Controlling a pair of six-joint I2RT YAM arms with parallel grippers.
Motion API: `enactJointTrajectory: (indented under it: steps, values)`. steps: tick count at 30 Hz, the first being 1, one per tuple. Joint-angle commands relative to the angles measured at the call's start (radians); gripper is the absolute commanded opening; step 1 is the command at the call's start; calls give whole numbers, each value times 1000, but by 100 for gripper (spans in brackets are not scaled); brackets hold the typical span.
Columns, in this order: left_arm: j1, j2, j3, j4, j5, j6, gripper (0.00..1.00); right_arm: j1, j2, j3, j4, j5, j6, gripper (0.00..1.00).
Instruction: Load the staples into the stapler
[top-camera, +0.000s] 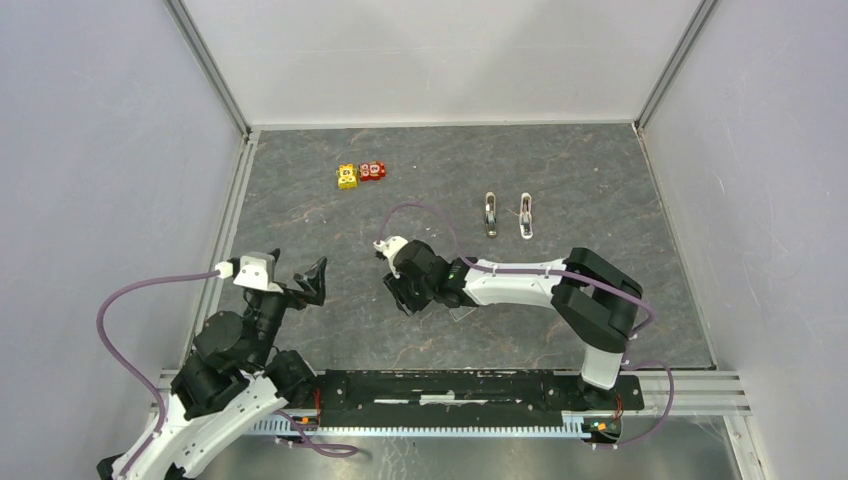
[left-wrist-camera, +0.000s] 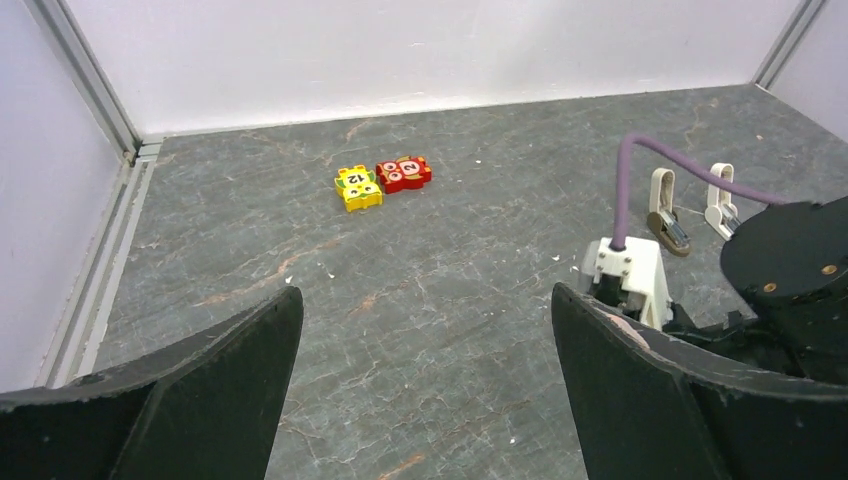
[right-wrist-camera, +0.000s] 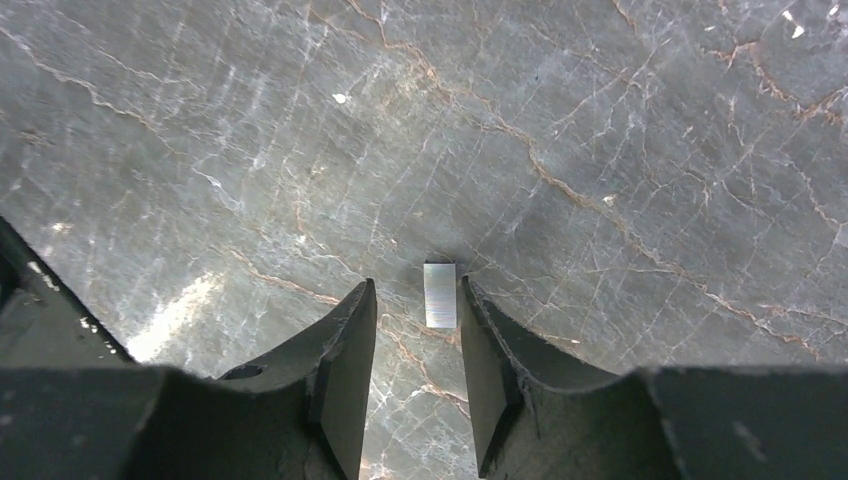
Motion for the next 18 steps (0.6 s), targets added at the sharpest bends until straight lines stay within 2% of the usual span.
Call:
enactJointTrajectory:
  steps: [1,18]
  values:
    - [4,-15,-6,45,-32,48,100,21,32,59,-41,63,-23,41]
    - [4,-7,-7,45,-37,50,100,27,72,42,-39,70,-28,32]
